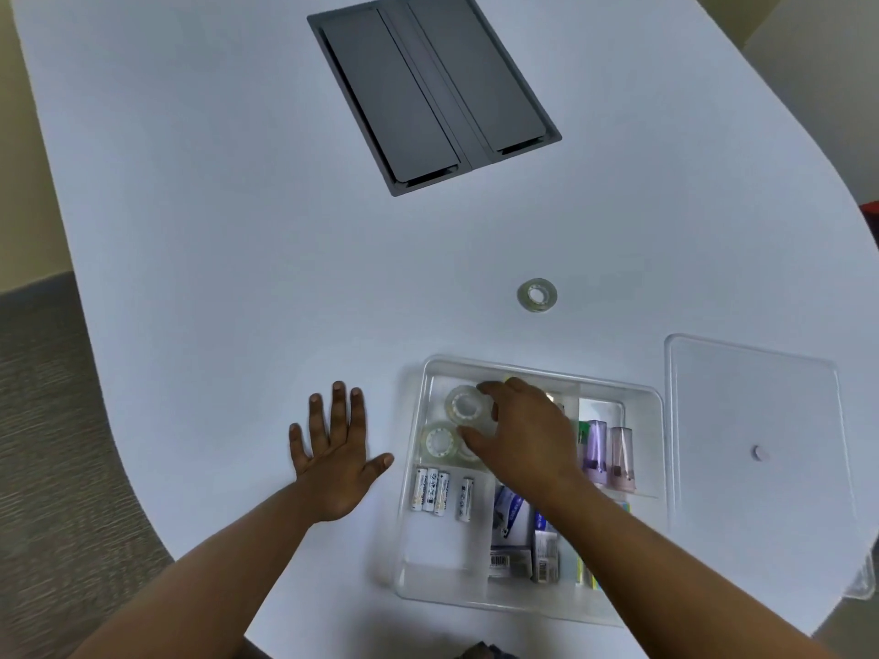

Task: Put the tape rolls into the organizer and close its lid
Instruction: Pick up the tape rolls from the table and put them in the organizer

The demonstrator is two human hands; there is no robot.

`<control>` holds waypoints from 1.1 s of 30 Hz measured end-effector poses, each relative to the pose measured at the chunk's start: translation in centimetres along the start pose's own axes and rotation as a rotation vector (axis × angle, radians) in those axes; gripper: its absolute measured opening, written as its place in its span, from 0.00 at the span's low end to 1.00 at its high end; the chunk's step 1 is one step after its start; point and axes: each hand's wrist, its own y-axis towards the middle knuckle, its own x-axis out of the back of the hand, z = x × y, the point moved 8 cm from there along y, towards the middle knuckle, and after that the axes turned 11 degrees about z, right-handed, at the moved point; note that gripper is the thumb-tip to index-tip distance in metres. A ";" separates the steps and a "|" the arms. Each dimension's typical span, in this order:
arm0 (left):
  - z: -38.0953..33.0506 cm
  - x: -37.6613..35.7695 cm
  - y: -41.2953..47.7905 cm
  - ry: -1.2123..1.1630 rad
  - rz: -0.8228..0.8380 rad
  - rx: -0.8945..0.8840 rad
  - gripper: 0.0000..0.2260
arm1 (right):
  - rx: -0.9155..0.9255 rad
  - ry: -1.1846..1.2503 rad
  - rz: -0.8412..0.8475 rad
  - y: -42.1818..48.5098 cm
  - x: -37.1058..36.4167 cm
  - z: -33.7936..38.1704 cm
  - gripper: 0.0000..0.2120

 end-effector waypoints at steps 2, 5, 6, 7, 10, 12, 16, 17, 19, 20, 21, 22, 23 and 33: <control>0.0 0.0 -0.1 0.005 0.002 0.003 0.38 | -0.009 -0.110 -0.014 0.1 -0.7 0.3 0.23; 0.0 0.0 -0.1 0.001 0.011 0.003 0.38 | -0.021 -0.202 -0.024 0.7 -1.8 0.5 0.21; 0.0 0.0 -0.1 0.003 0.012 0.006 0.38 | -0.021 -0.211 -0.032 0.8 -2.0 0.6 0.21; 0.0 0.0 -0.1 0.007 0.012 0.008 0.39 | -0.022 -0.215 -0.036 0.9 -2.0 0.8 0.21; 0.1 0.0 0.0 0.009 0.013 0.012 0.39 | -0.028 -0.153 0.000 0.9 -1.4 1.1 0.24; 0.1 0.0 0.1 0.010 0.019 0.013 0.39 | -0.022 -0.055 -0.046 0.9 0.3 1.0 0.22; 0.2 -0.1 0.2 0.015 0.025 0.019 0.38 | -0.024 0.078 -0.224 2.6 5.1 -0.5 0.15; 0.2 -0.2 0.1 0.015 0.027 0.020 0.38 | -0.034 0.087 -0.265 3.5 6.2 -1.2 0.14; 0.2 -0.2 0.1 0.009 0.026 0.018 0.39 | -0.070 0.073 -0.307 5.8 7.8 -3.1 0.14; 0.1 -0.1 0.1 0.011 0.025 0.020 0.39 | -0.095 0.069 -0.304 7.1 8.3 -4.2 0.14; 0.1 -0.2 0.1 0.015 0.024 0.023 0.39 | -0.119 0.066 -0.291 8.3 8.5 -5.2 0.15; 0.2 -0.2 0.1 0.018 0.026 0.028 0.39 | -0.141 0.057 -0.270 9.4 8.6 -6.2 0.16; 0.2 -0.2 0.1 0.020 0.027 0.031 0.39 | -0.159 0.030 -0.238 10.3 8.6 -7.0 0.18; 0.2 -0.3 0.3 0.030 0.027 0.033 0.39 | -0.126 -0.207 -0.121 13.3 7.5 -7.9 0.23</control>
